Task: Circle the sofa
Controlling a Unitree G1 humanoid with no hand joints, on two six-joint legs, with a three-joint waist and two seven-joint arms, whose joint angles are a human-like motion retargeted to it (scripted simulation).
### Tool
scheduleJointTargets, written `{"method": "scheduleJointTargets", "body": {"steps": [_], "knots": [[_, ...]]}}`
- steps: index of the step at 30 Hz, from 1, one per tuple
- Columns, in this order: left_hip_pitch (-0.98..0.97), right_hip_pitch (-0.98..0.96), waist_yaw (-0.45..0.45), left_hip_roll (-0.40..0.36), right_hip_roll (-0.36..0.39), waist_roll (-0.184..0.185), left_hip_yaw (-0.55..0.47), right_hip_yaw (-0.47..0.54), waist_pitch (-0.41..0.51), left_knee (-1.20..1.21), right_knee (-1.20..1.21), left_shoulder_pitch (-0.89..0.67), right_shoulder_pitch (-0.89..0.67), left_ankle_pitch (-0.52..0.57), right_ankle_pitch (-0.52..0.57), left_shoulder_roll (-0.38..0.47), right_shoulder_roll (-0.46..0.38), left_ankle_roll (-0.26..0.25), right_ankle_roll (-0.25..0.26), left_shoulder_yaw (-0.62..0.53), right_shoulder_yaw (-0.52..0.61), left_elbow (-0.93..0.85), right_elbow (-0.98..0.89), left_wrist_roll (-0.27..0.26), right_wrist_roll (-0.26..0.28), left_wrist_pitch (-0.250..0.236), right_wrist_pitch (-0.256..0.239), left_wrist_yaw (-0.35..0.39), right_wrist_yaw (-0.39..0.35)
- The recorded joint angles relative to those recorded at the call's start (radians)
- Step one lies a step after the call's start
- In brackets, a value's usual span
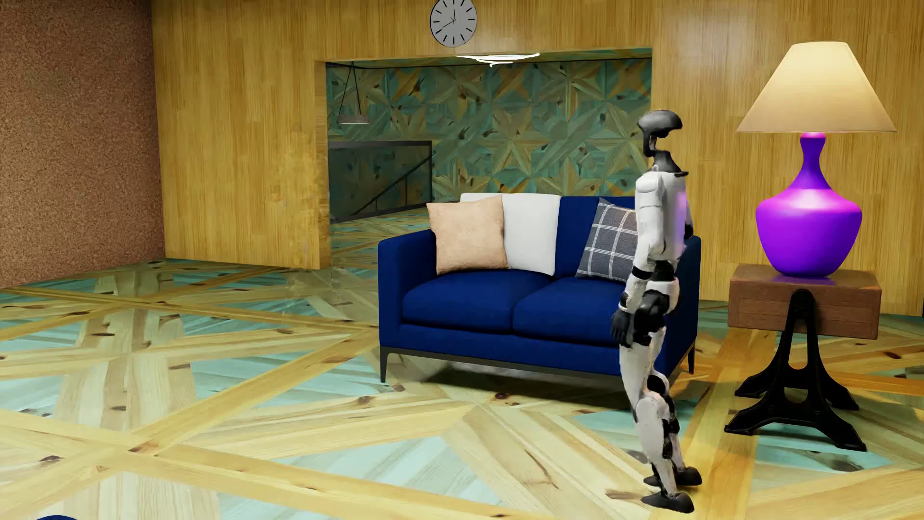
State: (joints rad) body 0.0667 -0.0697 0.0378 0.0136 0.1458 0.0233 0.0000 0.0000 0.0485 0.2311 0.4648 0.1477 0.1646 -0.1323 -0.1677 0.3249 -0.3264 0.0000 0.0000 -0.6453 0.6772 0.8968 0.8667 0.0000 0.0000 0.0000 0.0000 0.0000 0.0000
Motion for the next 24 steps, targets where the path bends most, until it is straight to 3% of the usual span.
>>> {"method": "scheduleJointTargets", "body": {"steps": [1,2,3,5,7,9,14,16,18,19,21,22,24], "knots": [[-0.027,-0.025,-0.026,0.004,0.010,0.001,0.000,0.000,-0.004,0.023,0.014,0.006,-0.008,-0.024,0.016,0.003,0.003,0.000,0.000,0.067,0.005,0.013,0.002,0.000,0.000,0.000,0.000,0.000,0.000],[0.012,-0.016,0.031,0.006,0.025,0.015,0.000,0.000,-0.018,-0.065,0.026,0.038,0.013,-0.075,0.009,-0.002,-0.001,0.000,0.000,0.096,0.002,0.009,-0.008,0.000,0.000,0.000,0.000,0.000,0.000],[-0.041,-0.022,-0.005,-0.002,0.018,0.003,0.000,0.000,-0.002,0.266,0.036,0.034,0.000,-0.201,0.021,0.005,-0.005,0.000,0.000,0.074,0.005,0.005,-0.017,0.000,0.000,0.000,0.000,0.000,0.000],[-0.156,0.015,0.011,0.013,0.034,0.013,0.000,0.000,0.023,0.455,0.037,0.055,0.000,-0.217,-0.042,0.007,-0.013,0.000,0.000,0.075,-0.017,-0.004,-0.061,0.000,0.000,0.000,0.000,0.000,0.000],[-0.269,0.088,0.037,0.028,0.032,0.025,0.000,0.000,0.076,0.688,0.043,0.067,-0.038,-0.178,-0.084,-0.014,-0.038,0.000,0.000,0.084,0.035,0.021,-0.071,0.000,0.000,0.000,0.000,0.000,0.000],[-0.387,0.117,0.137,0.031,0.005,0.000,0.000,0.000,0.055,0.689,0.014,0.102,-0.070,-0.168,-0.142,-0.008,-0.025,0.000,0.000,0.079,0.017,0.017,-0.060,0.000,0.000,0.000,0.000,0.000,0.000],[-0.583,0.335,0.224,0.054,-0.023,-0.005,0.000,0.000,0.073,0.417,-0.066,0.147,-0.134,0.035,-0.341,0.000,-0.034,0.000,0.000,0.089,-0.031,0.091,-0.117,0.000,0.000,0.000,0.000,0.000,0.000],[-0.625,0.395,0.260,0.062,-0.037,-0.005,0.000,0.000,0.081,0.392,-0.065,0.152,-0.152,0.025,-0.355,0.001,-0.038,0.000,0.000,0.099,-0.032,0.108,-0.107,0.000,0.000,0.000,0.000,0.000,0.000],[-0.661,0.435,0.309,0.058,-0.071,-0.021,0.000,0.000,0.078,0.526,-0.041,0.156,-0.142,0.031,-0.290,0.013,-0.035,0.000,0.000,0.084,0.005,0.108,-0.073,0.000,0.000,0.000,0.000,0.000,0.000],[-0.668,0.430,0.321,0.039,-0.104,-0.048,0.000,0.000,0.075,0.590,0.006,0.145,-0.123,0.006,-0.199,0.014,-0.017,0.000,0.000,0.058,0.005,0.128,-0.034,0.000,0.000,0.000,0.000,0.000,0.000],[-0.591,0.370,0.300,0.012,-0.129,-0.046,0.000,0.000,0.060,0.656,0.235,0.138,-0.040,-0.080,0.100,0.009,-0.007,0.000,0.000,0.093,-0.001,0.126,-0.028,0.000,0.000,0.000,0.000,0.000,0.000],[-0.536,0.292,0.244,-0.018,-0.133,-0.046,0.000,0.000,0.071,0.648,0.416,0.126,-0.028,-0.115,0.226,0.003,-0.015,0.000,0.000,0.116,0.042,0.122,-0.019,0.000,0.000,0.000,0.000,0.000,0.000],[-0.404,0.059,0.176,-0.038,-0.129,-0.028,0.000,0.000,0.078,0.603,0.808,0.098,0.007,-0.178,0.222,-0.003,-0.026,0.000,0.000,0.121,0.075,0.063,-0.002,0.000,0.000,0.000,0.000,0.000,0.000]]}}
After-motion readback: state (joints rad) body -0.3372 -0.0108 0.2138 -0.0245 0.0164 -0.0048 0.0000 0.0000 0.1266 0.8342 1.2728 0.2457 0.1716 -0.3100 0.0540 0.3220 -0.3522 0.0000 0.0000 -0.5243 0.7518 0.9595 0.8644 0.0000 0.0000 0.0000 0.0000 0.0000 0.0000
